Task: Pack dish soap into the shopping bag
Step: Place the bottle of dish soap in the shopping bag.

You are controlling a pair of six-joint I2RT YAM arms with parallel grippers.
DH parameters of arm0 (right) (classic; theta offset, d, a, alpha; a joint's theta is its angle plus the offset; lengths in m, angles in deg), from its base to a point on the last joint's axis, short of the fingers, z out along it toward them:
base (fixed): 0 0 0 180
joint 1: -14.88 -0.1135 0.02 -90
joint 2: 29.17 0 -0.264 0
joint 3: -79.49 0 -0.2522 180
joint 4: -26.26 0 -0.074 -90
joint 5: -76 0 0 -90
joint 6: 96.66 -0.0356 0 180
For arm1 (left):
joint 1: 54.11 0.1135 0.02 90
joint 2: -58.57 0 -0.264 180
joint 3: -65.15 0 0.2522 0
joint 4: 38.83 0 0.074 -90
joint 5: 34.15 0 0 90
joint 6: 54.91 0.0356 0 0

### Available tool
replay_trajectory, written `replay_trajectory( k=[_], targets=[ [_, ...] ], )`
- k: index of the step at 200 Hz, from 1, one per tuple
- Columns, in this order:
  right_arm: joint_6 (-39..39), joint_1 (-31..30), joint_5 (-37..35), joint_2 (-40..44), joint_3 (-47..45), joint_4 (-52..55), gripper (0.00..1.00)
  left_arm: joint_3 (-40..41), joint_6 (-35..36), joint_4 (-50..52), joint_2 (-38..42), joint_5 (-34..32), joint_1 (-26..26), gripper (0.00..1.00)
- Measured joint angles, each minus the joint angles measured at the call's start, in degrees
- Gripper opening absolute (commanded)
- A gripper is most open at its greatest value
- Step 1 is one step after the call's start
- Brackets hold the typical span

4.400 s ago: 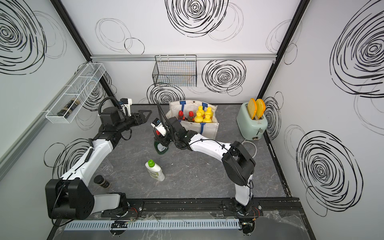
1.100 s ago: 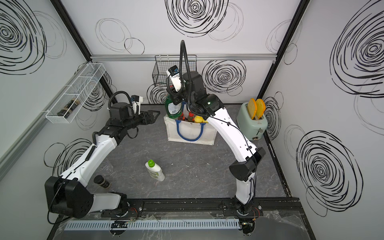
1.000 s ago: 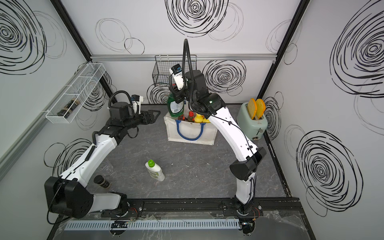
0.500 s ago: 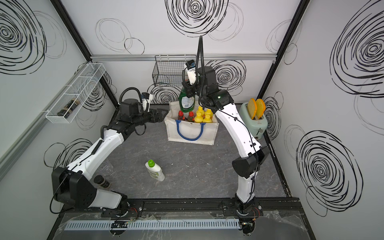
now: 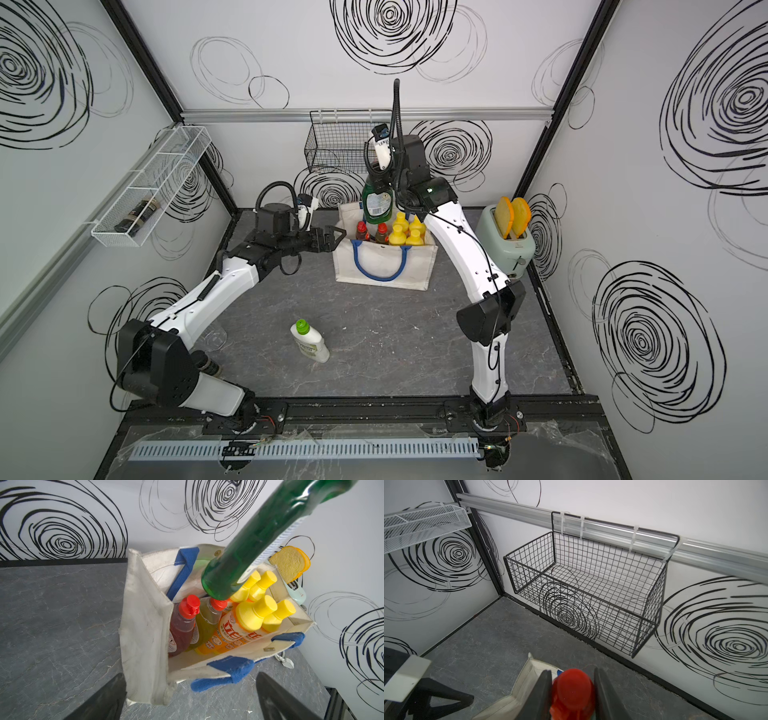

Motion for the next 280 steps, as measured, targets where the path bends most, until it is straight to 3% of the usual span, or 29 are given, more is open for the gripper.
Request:
replay_trajectory(
  k=[71, 192, 280],
  targets=[
    [0.74, -3.28, -1.90, -0.98, 0.68, 0.50, 0.00, 0.42, 0.04, -0.04, -0.22, 1.46, 0.48, 0.86],
    [1.29, -8.90, -5.14, -0.70, 0.81, 1.95, 0.00, 1.46, 0.00, -0.48, -0.20, 2.01, 1.42, 0.86],
    [-0.33, -9.38, -5.90, 4.09, -4.09, 2.32, 0.00, 1.79, -0.42, -0.79, -0.04, 2.97, 1.68, 0.65]
  ],
)
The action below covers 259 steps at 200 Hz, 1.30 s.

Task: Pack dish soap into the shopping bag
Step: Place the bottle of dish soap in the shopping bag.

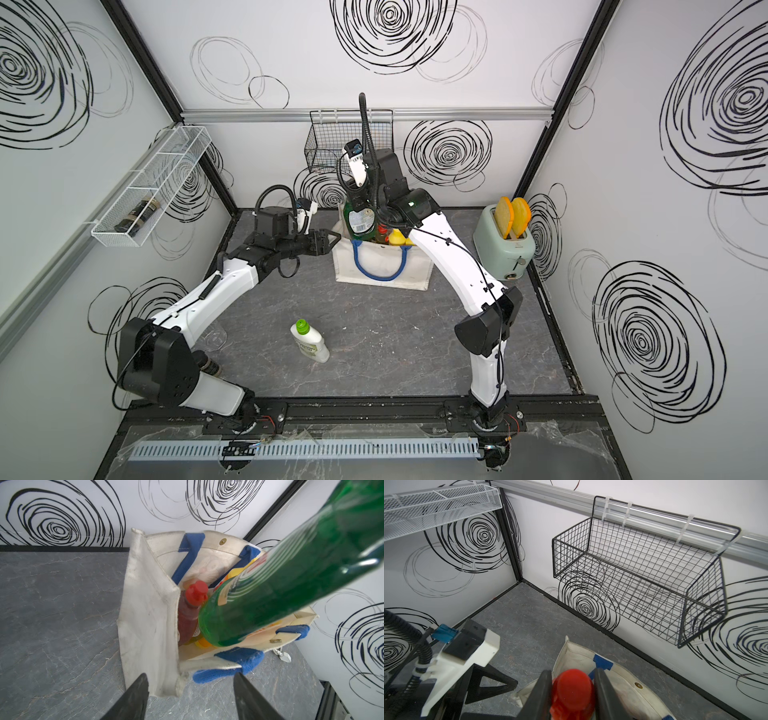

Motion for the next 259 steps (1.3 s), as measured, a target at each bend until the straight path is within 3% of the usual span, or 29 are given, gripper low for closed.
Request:
replay_trajectory(
  k=[119, 148, 259],
  targets=[
    [-3.50, -0.44, 0.33, 2.60, -7.96, 0.02, 0.00, 0.00, 0.04, -0.55, 0.00, 0.74, 0.00, 0.48],
    [-4.17, -0.44, 0.28, 6.01, -15.82, -2.67, 0.00, 0.00, 0.02, -0.52, 0.00, 0.94, 0.07, 0.37],
    [-6.58, -0.44, -1.97, 9.90, -33.33, -12.24, 0.00, 0.00, 0.04, -0.52, 0.00, 1.62, 0.11, 0.14]
  ],
)
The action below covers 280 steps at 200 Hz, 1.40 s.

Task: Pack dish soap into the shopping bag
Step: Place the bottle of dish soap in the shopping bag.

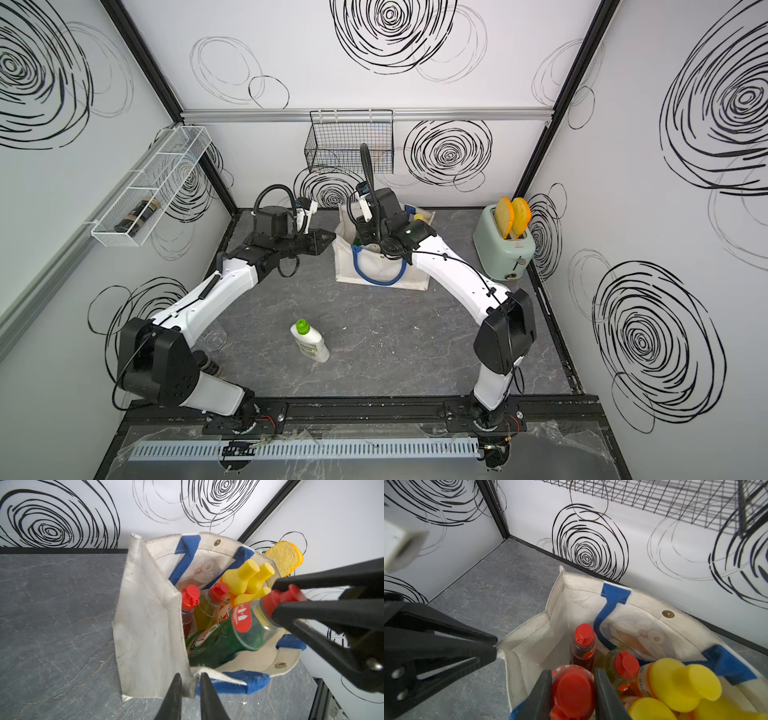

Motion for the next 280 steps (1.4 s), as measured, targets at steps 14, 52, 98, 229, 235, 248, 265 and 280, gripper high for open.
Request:
replay_trajectory(
  k=[14, 52, 98, 229, 235, 248, 265, 280],
  targets=[
    [-0.28, 0.00, -0.37, 0.46, -2.29, -1.46, 0.00, 0.00, 0.00, 0.00, 0.00, 0.07, 0.00, 0.12],
    [-1.40, 0.02, -1.01, 1.95, -7.17, -5.90, 0.00, 0.00, 0.02, 0.00, 0.00, 0.15, 0.00, 0.10],
    [-2.38, 0.07, -1.22, 3.28, -11.72, -10.75, 0.00, 0.00, 0.02, 0.00, 0.00, 0.17, 0.00, 0.10],
    [-2.82, 0.07, -1.51, 3.28, -18.43, -16.92, 0.01, 0.09, 0.02, 0.11, 0.07, 1.01, 0.00, 0.10],
    [-2.84, 0.07, -1.55, 3.28, -18.69, -17.11, 0.04, 0.11, 0.02, 0.11, 0.07, 1.03, 0.00, 0.10],
    [-2.84, 0.07, -1.62, 3.28, -19.19, -17.29, 0.07, 0.11, 0.02, 0.15, 0.07, 1.16, 0.00, 0.10],
    [-2.91, 0.07, -1.62, 3.28, -19.47, -17.29, 0.20, 0.11, 0.02, 0.15, 0.07, 1.22, 0.00, 0.10],
    [-3.04, 0.09, -1.62, 3.28, -19.50, -17.29, 0.37, 0.11, 0.02, 0.17, 0.11, 1.20, 0.00, 0.10]
  ],
)
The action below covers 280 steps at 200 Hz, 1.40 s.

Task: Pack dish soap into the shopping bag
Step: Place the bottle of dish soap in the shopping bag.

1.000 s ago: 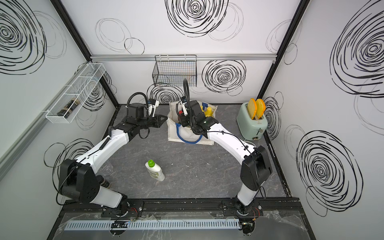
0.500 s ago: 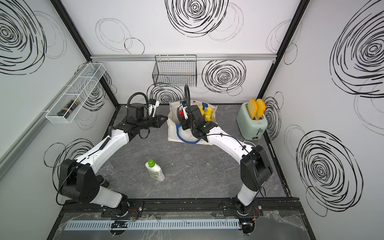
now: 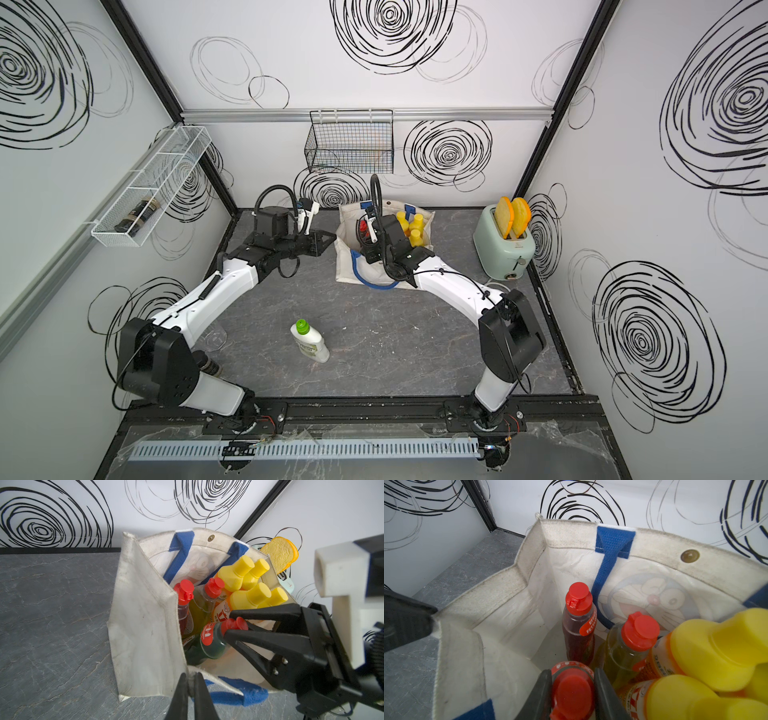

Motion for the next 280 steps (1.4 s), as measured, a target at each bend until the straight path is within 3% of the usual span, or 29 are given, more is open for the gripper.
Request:
replay_trajectory(
  k=[52, 93, 124, 137, 164, 233, 280],
  targets=[
    [-0.20, 0.02, -0.15, 0.72, 0.52, -0.50, 0.57, 0.00, -0.02, 0.02, 0.13, -0.07, 0.00, 0.11],
    [0.02, 0.02, -0.15, 1.95, 1.60, -0.48, 0.61, 0.00, -0.02, 0.07, 0.17, -0.22, 0.13, 0.12],
    [0.31, 0.02, -0.11, 2.54, 2.84, -0.26, 0.63, 0.00, 0.00, 0.02, 0.24, -0.15, 0.22, 0.24],
    [0.55, 0.02, -0.11, 2.60, 3.50, -0.17, 0.64, 0.00, 0.09, -0.02, 0.35, -0.13, 0.26, 0.34],
    [0.87, 0.02, 0.13, 3.19, 3.87, 0.48, 0.65, 0.00, -0.17, -0.09, 0.63, 0.09, 0.74, 0.41],
    [4.39, -0.57, 3.87, 9.01, 5.70, 4.33, 0.72, 0.76, -1.99, -1.60, 3.26, 1.75, 7.65, 0.50],
    [9.92, -6.49, 6.69, 15.23, 5.09, 5.22, 0.75, 1.97, -3.74, -3.93, 4.09, 2.84, 12.31, 0.59]
  ],
)
